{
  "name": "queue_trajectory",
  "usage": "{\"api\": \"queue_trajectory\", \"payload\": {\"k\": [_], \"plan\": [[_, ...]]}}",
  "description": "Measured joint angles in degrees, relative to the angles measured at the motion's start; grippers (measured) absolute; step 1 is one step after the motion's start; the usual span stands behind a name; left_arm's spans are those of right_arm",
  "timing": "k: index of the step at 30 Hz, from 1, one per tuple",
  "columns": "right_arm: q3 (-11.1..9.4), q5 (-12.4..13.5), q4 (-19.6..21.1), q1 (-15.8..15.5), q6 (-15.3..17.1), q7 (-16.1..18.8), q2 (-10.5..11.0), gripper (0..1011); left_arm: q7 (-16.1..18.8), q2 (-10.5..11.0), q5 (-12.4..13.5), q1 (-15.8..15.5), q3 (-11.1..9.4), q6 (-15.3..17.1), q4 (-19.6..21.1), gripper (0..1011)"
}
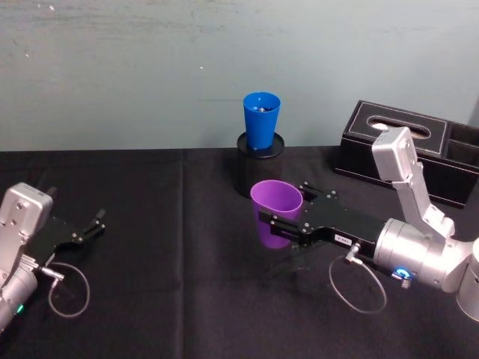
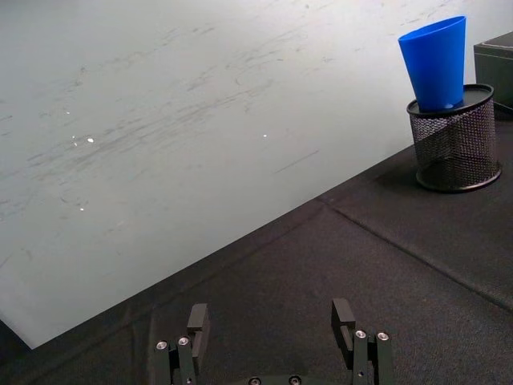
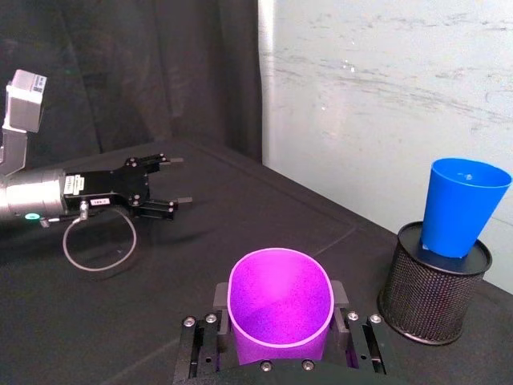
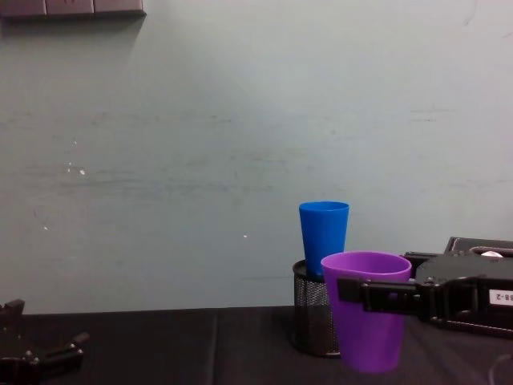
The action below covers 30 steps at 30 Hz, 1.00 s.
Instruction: Pick up one cup with a gripper and tap it against the other cup.
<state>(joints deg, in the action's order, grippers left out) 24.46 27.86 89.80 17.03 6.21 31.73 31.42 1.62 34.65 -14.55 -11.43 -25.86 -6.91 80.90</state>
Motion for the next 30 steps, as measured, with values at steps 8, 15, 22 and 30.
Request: {"api": "queue_trajectory", "payload": {"k": [8, 15, 22, 30], "plan": [[0.0, 0.0, -0.1, 0.1, -0.1, -0.1, 0.0, 713, 0.0, 0.0, 0.0, 0.0, 0.0, 0.0, 0.0, 1000], [0.0, 0.0, -0.1, 0.1, -0.1, -0.1, -0.1, 715, 0.0, 0.0, 0.0, 0.0, 0.0, 0.0, 0.0, 1000], [0.0, 0.0, -0.1, 0.1, -0.1, -0.1, -0.1, 715, 0.0, 0.0, 0.0, 0.0, 0.0, 0.0, 0.0, 1000], [-0.1, 0.0, -0.1, 0.1, 0.0, 0.0, -0.1, 713, 0.0, 0.0, 0.0, 0.0, 0.0, 0.0, 0.0, 1000]]}}
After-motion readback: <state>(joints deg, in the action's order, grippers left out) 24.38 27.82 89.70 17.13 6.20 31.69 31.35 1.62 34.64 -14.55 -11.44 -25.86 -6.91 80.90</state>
